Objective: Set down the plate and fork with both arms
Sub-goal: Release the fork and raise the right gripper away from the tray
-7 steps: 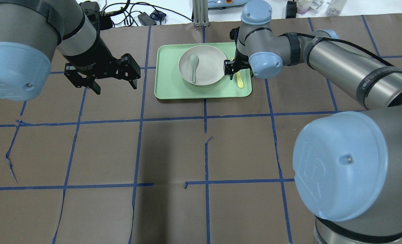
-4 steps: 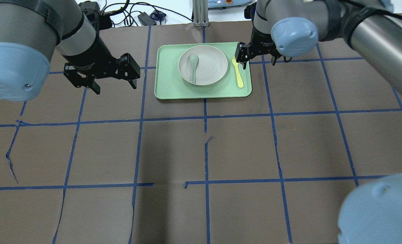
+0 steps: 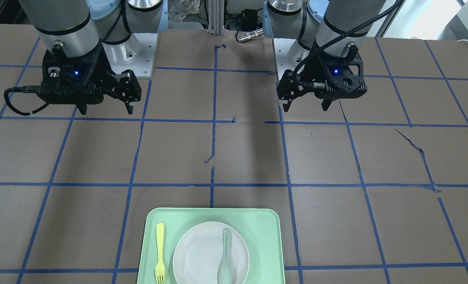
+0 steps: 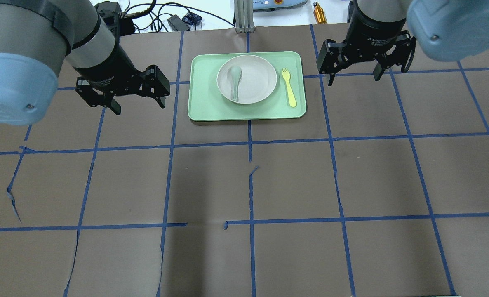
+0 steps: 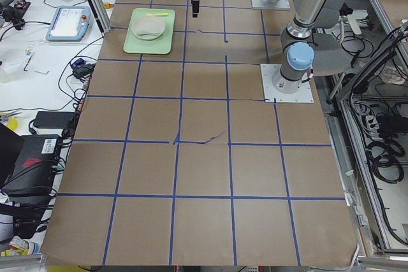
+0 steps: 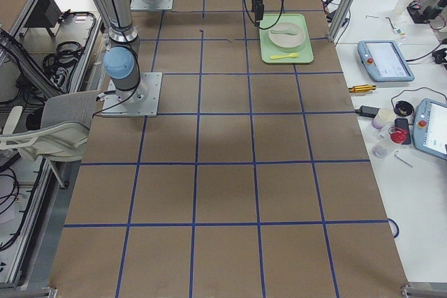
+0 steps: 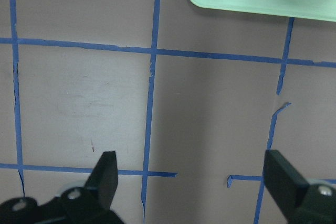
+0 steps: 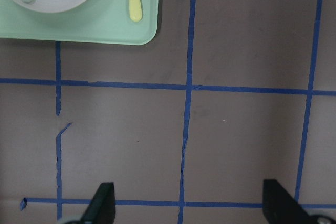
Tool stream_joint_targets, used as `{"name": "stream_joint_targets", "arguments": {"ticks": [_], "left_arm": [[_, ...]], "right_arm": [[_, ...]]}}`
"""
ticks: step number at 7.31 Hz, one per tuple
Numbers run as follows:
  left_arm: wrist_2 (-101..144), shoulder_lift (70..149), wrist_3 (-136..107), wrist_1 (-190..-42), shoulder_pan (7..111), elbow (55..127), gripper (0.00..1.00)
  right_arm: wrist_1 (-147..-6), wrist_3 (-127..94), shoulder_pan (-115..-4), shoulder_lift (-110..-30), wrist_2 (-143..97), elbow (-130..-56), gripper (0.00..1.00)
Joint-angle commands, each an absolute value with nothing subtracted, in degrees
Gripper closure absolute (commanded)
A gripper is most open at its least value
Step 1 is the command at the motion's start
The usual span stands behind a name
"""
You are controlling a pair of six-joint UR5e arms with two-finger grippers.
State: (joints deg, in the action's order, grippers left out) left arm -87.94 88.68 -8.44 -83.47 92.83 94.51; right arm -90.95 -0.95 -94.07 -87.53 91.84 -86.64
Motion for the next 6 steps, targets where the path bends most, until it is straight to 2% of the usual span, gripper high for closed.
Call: {"name": "stream_joint_targets", "arguments": {"ticks": [1,6], "left_arm": [[-88.5,87.9,-8.4,-83.5,92.9,94.4,0.00],[-88.6,87.9,-8.5,-82.9,95.8,93.7,0.00]], "right_arm": [[-90.8,-1.0,-94.4,-91.0,92.1,-90.2,0.00],[-90.3,-1.0,-94.8,-90.5,92.0,-89.6,0.00]]}}
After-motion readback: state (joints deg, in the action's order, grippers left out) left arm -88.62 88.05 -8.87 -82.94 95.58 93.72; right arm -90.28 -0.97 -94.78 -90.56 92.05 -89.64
